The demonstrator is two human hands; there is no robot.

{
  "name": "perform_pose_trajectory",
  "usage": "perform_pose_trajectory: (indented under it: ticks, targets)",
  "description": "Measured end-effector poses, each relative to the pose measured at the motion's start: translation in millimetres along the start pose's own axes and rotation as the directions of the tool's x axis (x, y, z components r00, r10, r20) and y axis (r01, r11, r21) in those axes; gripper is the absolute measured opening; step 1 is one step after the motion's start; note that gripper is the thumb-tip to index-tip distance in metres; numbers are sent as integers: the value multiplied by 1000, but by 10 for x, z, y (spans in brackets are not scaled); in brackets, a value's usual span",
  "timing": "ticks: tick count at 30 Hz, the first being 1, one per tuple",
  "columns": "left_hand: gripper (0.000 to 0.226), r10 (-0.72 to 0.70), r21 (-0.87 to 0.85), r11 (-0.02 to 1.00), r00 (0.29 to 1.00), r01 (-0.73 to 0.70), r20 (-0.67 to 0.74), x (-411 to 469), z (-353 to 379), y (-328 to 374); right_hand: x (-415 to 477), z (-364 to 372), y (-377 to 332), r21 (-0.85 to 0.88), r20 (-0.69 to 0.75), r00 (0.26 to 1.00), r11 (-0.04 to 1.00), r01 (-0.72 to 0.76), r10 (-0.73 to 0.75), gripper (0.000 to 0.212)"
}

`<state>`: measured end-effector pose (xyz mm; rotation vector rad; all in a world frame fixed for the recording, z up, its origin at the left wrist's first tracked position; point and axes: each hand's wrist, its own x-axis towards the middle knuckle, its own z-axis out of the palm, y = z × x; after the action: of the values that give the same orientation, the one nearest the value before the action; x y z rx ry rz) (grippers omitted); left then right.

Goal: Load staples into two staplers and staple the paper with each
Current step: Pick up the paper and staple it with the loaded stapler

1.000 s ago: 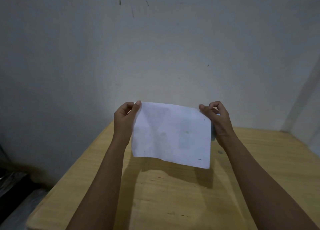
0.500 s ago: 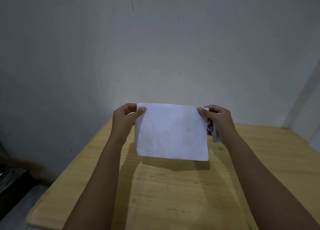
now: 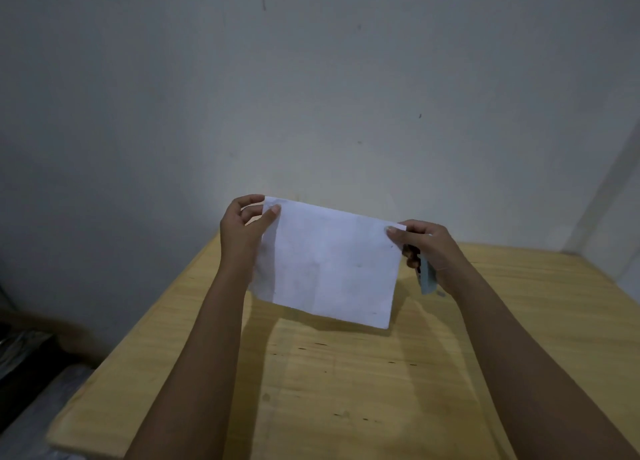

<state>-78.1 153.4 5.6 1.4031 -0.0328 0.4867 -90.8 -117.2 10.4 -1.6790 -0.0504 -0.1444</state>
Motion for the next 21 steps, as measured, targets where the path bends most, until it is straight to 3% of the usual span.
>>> perform_pose_trajectory:
  ticks: [4,8,10,13,17,21]
  targets:
    - [30,-61,27,998,998,60,27,20,19,-40,10,14,6,26,-97,995,999,41,-39,11]
    - [41,-243,157,965,946,212,215,-13,10,-86,45,-17,11,177,-246,969,981,83,-38,9]
    - [41,-269,67,963,941,261,207,-59,36,-143,38,-10,22,222,-310,950,970,100,-27,8]
    - [35,-325,-203,906,917,372,233,-185,160,-248,25,42,68,264,-378,926,960,95,12,10]
    - [36,-318,-308,844,872,439,371,-404,424,-378,-7,170,159,274,-363,930,961,43,62,15]
    - [34,-329,-327,869,927,372,178,-449,525,-468,-71,191,194,238,-210,973,970,-45,97,18]
